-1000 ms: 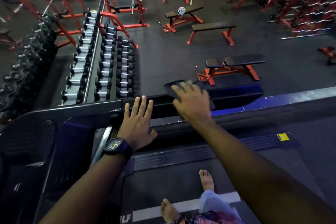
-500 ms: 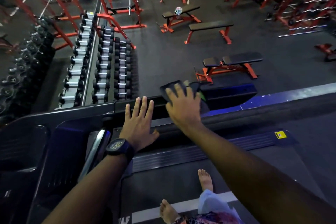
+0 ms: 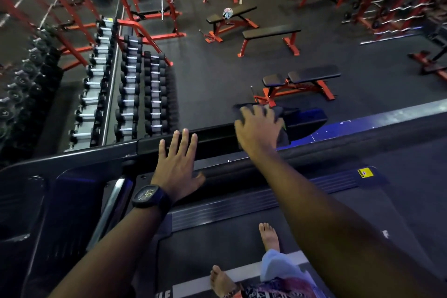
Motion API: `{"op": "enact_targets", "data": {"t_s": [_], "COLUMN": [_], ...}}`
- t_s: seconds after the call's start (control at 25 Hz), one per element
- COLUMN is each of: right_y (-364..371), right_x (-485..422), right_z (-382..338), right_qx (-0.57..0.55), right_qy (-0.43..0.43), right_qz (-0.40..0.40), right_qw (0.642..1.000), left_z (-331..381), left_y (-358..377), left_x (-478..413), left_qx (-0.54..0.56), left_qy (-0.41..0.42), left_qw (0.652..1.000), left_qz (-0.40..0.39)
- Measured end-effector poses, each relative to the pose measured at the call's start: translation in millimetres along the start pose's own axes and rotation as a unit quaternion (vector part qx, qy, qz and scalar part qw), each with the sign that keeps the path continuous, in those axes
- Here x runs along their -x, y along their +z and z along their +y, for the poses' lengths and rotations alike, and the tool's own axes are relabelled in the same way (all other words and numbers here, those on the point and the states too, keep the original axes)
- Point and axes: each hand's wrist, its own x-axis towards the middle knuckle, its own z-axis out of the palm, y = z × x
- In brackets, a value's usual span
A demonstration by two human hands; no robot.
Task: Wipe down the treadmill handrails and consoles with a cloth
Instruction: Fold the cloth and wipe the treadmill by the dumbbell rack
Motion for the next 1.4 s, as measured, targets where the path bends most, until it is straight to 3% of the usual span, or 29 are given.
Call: {"op": "enact_targets", "data": {"t_s": [0.12, 0.16, 0.24, 0.28, 0.4, 0.44, 0.56, 0.72, 0.84, 0.88, 1.0, 1.04, 1.12, 1.16, 1.2, 1.32, 1.36, 1.4], "right_y": [4.7, 1.4, -9.0, -5.9, 5.3, 2.1, -12.5, -5.3, -17.6, -10.0, -0.9, -2.5, -15.1, -14.0, -4.7, 8.3, 5.3, -5.1], "right_x": [11.9, -1.7, -13.7, -10.2, 9.7, -4.5, -22.2, -8.6, -29.1, -20.6, 6.8, -8.3, -26.6, -22.9, -10.4, 14.3, -2.5, -14.5], "right_z": [-6.1, 7.0, 18.9, 15.2, 8.3, 19.3, 25.5, 10.3, 19.6, 12.7, 13.1, 29.0, 39.7, 34.8, 22.9, 30.1, 49.6, 58.9], "right_qx": [0.027, 0.019, -0.013, -0.005, 0.031, 0.022, -0.003, 0.024, 0.023, 0.038, 0.035, 0.023, 0.011, 0.007, 0.02, 0.031, 0.021, 0.004], "right_qy": [-0.207, -0.176, -0.003, 0.016, -0.186, -0.186, 0.004, -0.178, -0.02, -0.031, -0.192, -0.177, -0.019, 0.02, -0.008, -0.202, -0.17, -0.07], "right_qz": [-0.015, -0.02, -0.003, 0.005, -0.006, -0.019, -0.021, -0.047, -0.057, -0.048, -0.015, -0.016, -0.02, -0.022, -0.004, 0.026, 0.028, 0.031], "right_qw": [0.978, 0.984, 1.0, 1.0, 0.982, 0.982, 1.0, 0.983, 0.998, 0.998, 0.981, 0.984, 1.0, 1.0, 1.0, 0.979, 0.985, 0.997], "left_z": [3.2, 5.4, 9.2, 10.6, 14.0, 15.1, 18.1, 21.3, 25.2, 26.2, 29.9, 31.4, 33.8, 34.6, 35.0, 37.1, 37.1, 37.0], "left_y": [-1.4, -2.0, -2.4, -2.8, -3.7, -3.9, -2.1, -0.7, -1.1, -0.9, -0.7, -1.2, -0.7, 0.0, 1.4, 0.5, 0.1, -0.7], "left_x": [-3.4, -4.9, -6.5, -6.9, -10.1, -10.9, -12.1, -16.8, -17.7, -17.0, -19.8, -20.9, -21.0, -19.6, -19.0, -21.3, -21.6, -21.5], "left_qx": [0.008, 0.008, 0.012, 0.011, 0.006, 0.007, 0.015, 0.01, 0.01, 0.013, 0.009, 0.01, 0.009, 0.009, 0.008, 0.0, -0.001, 0.001], "left_qy": [0.004, 0.008, 0.007, 0.004, 0.007, 0.01, 0.016, 0.022, 0.024, 0.022, 0.025, 0.03, 0.037, 0.035, 0.032, 0.037, 0.041, 0.044], "left_qw": [1.0, 1.0, 1.0, 1.0, 1.0, 1.0, 1.0, 1.0, 1.0, 1.0, 1.0, 0.999, 0.999, 0.999, 0.999, 0.999, 0.999, 0.999], "left_qz": [-0.004, -0.006, -0.009, -0.009, -0.009, -0.009, 0.001, 0.002, 0.002, 0.003, 0.003, 0.006, 0.007, 0.007, 0.008, 0.003, 0.003, 0.005]}}
